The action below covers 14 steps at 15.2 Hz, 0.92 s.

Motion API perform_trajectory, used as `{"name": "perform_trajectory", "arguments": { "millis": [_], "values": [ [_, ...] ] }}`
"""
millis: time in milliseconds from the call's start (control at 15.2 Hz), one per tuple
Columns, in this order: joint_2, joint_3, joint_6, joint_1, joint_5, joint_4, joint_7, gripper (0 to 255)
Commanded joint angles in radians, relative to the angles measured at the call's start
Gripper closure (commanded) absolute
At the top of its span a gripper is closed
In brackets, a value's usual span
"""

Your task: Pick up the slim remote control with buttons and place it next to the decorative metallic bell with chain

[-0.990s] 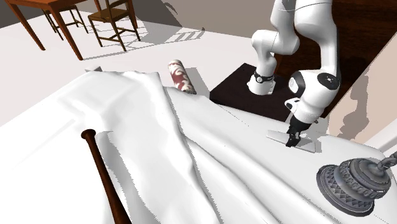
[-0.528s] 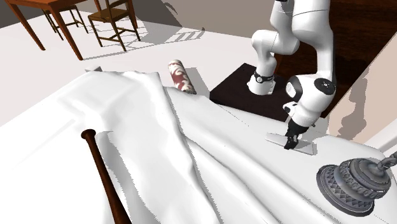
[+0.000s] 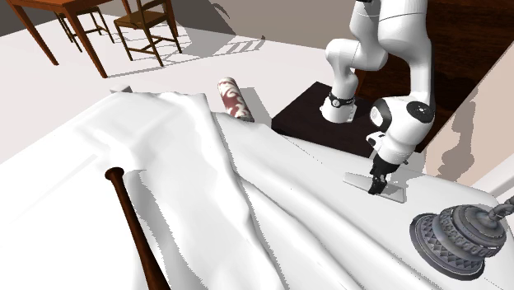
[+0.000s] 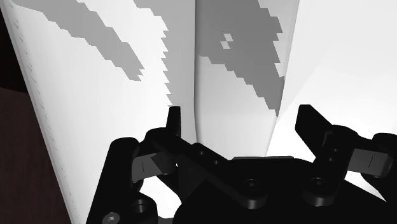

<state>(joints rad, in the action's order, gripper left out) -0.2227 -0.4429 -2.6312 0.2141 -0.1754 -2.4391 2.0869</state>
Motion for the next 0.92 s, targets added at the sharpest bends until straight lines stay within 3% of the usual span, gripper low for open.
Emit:
{"name": "perform_trajectory", "arguments": {
  "millis": [0, 66, 330, 858],
  "values": [
    [0.0, 0.0, 0.0, 0.0, 0.0, 0.0, 0.0, 0],
    [0.0, 0.0, 0.0, 0.0, 0.0, 0.0, 0.0, 0],
    [0.13, -0.047, 0.121, -0.032, 0.118, 0.007, -0.084, 0],
    [0.13, -0.046, 0.121, -0.03, 0.118, 0.007, -0.084, 0]
  ]
}}
